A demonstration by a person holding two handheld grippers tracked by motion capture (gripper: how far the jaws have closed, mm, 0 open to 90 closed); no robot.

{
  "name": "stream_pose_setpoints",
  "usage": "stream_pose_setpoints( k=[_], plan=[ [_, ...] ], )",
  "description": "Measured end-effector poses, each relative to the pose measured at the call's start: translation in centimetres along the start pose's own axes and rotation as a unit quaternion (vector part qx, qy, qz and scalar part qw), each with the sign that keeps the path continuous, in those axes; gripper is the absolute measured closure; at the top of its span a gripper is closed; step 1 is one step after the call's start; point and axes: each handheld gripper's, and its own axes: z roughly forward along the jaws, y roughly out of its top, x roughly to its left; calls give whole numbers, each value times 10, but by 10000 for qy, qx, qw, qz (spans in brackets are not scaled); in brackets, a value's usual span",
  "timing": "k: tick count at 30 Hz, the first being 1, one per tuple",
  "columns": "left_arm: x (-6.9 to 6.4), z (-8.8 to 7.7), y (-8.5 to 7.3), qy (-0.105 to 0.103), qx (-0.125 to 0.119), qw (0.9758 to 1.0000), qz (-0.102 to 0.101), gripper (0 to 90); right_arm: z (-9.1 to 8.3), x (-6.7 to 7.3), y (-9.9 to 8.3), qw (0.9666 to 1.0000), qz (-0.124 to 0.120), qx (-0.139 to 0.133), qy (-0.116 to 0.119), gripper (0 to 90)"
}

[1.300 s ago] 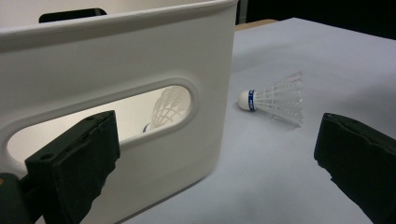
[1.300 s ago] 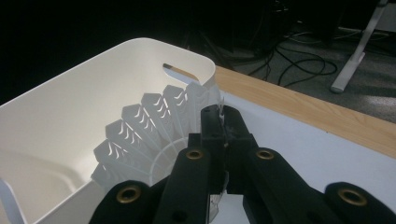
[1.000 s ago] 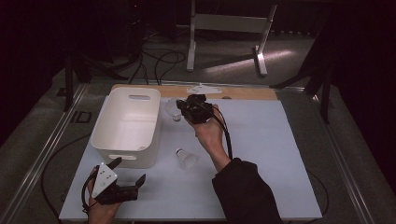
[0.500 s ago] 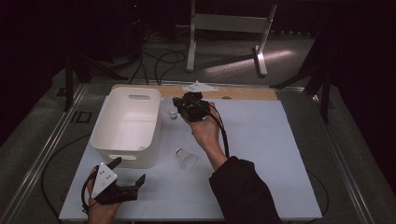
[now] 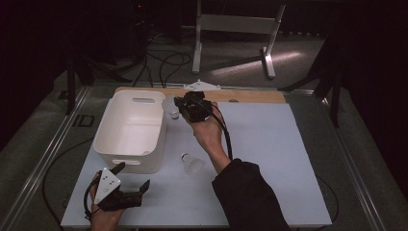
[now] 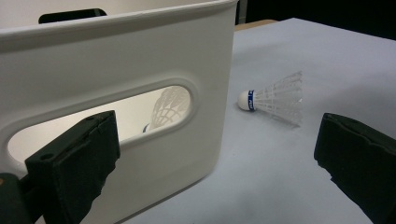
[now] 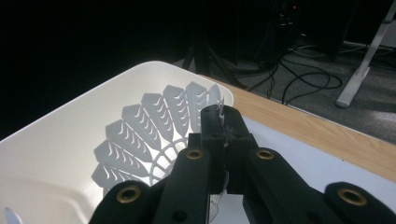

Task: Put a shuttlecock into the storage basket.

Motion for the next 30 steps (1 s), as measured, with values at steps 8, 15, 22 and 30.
stream_pose_setpoints(
  k=[8,15,22,30],
  plan=[
    [0,0,0,-2,-7,10000,1,6,4,4,3,10000,-24,-5,26,899],
    [0,0,0,-6,-7,10000,2,6,9,12,4,9999,-14,-26,148,899],
    [0,0,0,-9,-11,10000,-2,6,13,20,8,9997,-50,-52,214,899],
    [0,0,0,-12,-7,10000,-1,6,17,28,10,9995,-63,-32,304,899]
  ],
)
